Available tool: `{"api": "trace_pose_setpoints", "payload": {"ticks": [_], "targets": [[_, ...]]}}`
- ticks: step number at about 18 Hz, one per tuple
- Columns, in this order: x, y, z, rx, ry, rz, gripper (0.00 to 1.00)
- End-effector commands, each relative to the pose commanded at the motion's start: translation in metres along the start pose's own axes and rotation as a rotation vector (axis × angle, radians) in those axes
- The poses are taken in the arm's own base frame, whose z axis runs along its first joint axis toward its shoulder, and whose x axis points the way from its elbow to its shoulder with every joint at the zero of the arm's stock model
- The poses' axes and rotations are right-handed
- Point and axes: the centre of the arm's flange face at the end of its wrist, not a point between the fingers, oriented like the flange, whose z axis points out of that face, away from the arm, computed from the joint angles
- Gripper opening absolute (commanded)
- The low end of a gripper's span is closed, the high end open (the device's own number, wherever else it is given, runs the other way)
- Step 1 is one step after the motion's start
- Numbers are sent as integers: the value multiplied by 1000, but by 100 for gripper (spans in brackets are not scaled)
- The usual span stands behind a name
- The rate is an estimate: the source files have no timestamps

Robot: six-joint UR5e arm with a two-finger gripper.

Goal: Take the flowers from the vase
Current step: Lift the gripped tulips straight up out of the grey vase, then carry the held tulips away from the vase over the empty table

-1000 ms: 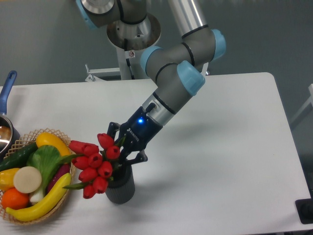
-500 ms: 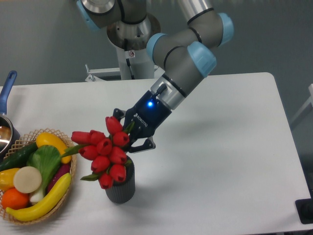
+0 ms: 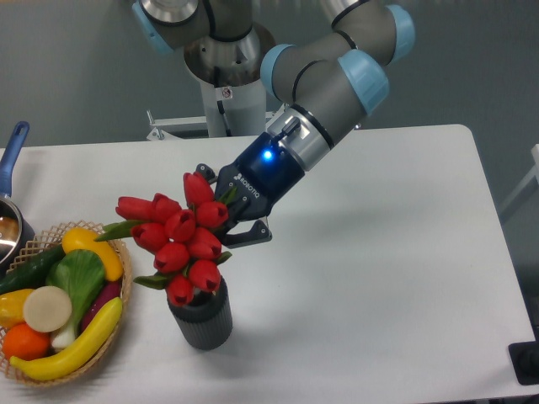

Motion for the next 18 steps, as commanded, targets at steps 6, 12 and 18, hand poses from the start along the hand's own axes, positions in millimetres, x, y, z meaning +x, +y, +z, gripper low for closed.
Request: {"api": "trace_pose_setpoints", "payload": {"ticks": [6,12,18], "targets": [[-21,-22,-60,16,-107,23,0],[-21,-32,-88,22,-155,14,0],[-31,-26,-127,-25,-260,19,0]]}}
